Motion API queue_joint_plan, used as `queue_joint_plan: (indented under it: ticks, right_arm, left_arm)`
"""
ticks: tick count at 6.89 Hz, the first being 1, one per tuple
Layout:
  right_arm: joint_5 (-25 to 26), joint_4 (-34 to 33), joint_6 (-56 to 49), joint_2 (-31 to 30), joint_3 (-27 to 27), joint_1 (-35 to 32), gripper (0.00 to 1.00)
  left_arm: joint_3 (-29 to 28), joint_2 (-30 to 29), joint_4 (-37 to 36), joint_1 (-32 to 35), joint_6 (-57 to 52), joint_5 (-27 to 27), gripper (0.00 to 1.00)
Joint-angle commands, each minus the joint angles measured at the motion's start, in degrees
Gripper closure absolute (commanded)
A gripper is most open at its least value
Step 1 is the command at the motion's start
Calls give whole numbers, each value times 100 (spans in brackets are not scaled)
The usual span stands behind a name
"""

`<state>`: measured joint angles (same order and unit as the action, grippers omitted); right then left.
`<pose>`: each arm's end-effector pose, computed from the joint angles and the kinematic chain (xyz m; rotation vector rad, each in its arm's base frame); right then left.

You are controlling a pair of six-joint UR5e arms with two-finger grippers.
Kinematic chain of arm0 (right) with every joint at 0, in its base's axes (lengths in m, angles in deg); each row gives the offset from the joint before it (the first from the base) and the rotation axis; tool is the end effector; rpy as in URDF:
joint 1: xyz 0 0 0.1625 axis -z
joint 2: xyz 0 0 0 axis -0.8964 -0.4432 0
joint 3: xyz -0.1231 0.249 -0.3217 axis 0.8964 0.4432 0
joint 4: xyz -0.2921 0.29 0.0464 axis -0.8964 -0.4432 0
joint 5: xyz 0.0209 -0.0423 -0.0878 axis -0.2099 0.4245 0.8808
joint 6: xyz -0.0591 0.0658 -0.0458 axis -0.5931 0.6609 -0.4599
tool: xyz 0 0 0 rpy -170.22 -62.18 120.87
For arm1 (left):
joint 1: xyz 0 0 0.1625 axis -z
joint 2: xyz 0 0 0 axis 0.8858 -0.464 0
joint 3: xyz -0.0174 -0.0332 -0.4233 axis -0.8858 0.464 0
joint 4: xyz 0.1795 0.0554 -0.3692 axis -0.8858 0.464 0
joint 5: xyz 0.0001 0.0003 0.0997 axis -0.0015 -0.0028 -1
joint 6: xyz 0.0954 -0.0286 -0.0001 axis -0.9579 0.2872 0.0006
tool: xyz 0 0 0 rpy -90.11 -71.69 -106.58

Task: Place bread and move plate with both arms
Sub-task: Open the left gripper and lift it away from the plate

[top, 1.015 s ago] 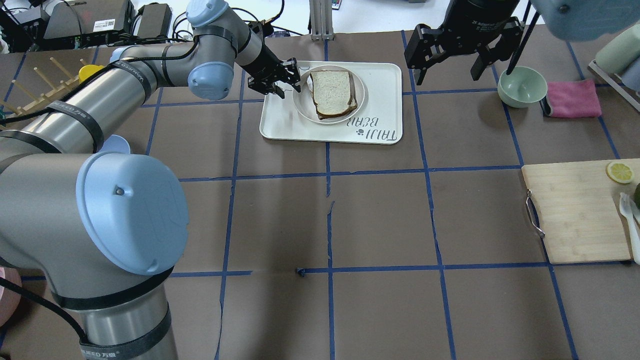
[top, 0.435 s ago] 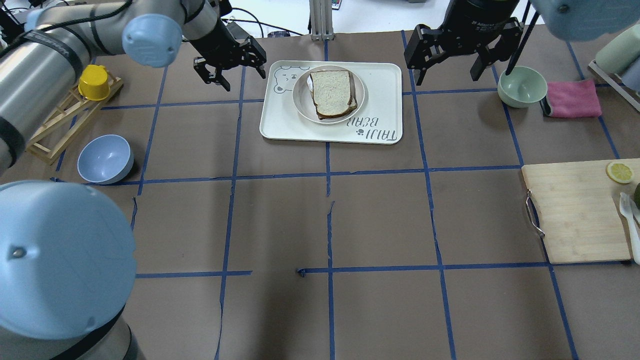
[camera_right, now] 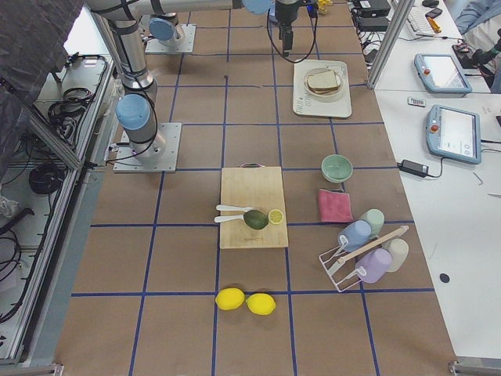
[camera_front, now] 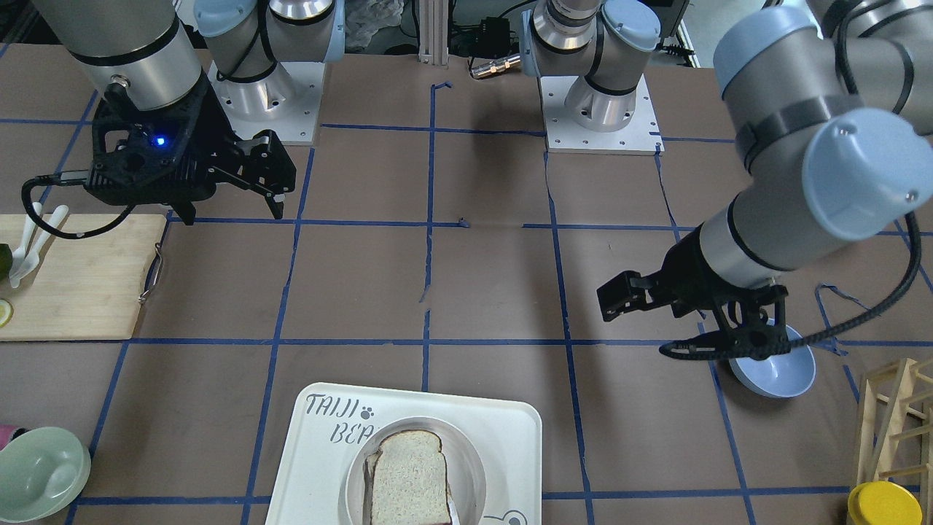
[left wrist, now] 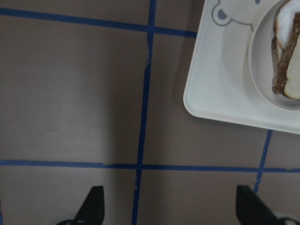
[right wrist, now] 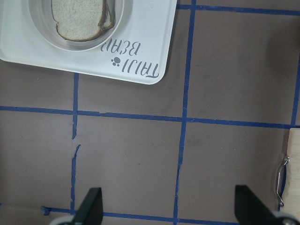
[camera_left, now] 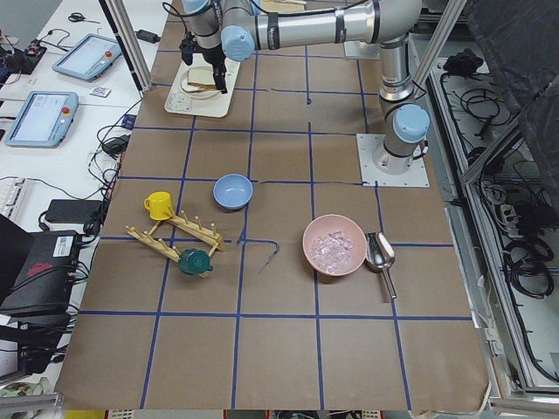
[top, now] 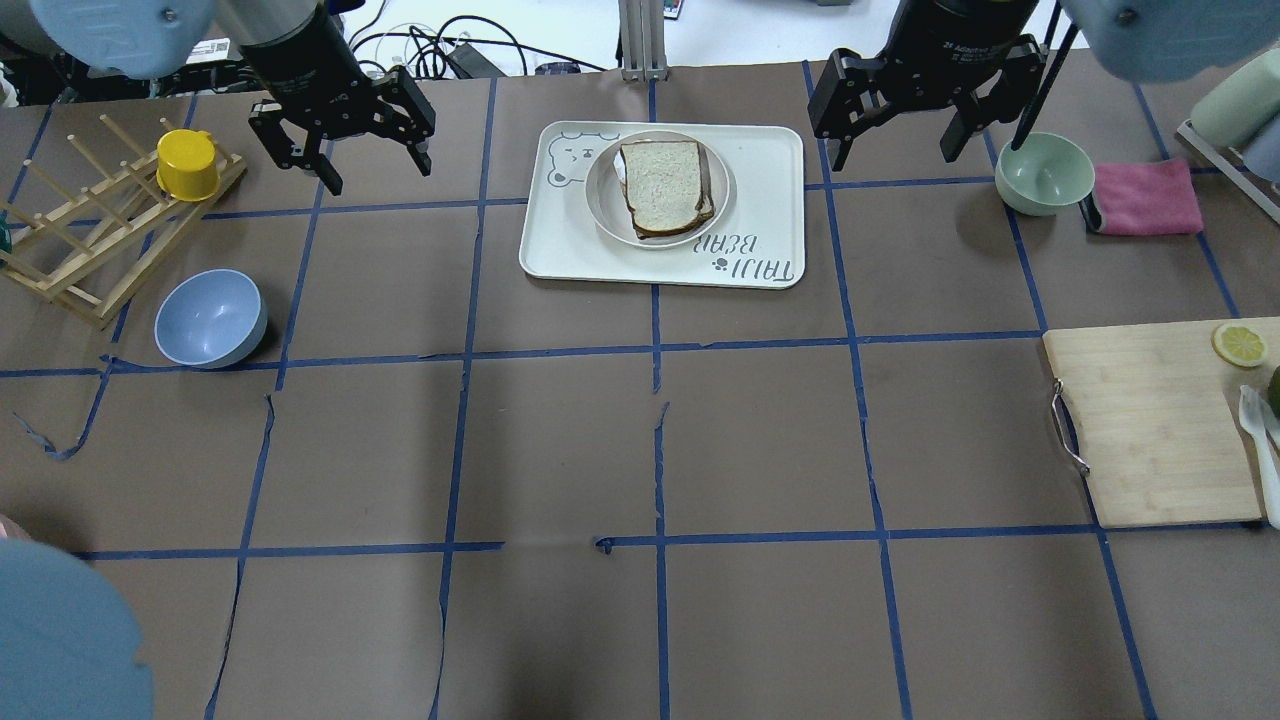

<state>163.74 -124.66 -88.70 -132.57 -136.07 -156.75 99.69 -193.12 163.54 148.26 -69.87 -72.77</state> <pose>0.1664 -0.5370 0.5129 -0.1083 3.0951 -0.0769 -0.1001 -0.6207 0.4354 0.1608 -3.0209 -0.1689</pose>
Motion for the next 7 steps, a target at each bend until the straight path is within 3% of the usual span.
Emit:
queue_joint_plan:
  ticks: [1, 4, 7]
  right_arm:
    - [24, 22, 37, -12, 38, 7, 0]
    - [-37, 13, 45, -3, 12, 15, 0]
    - [-19, 13, 45, -3, 12, 33, 0]
  left_arm:
    - [251, 602, 156, -3, -15, -38, 0]
    - [935, 1235, 113, 5, 11, -486, 0]
    - [1103, 1421, 122, 5, -23, -487, 0]
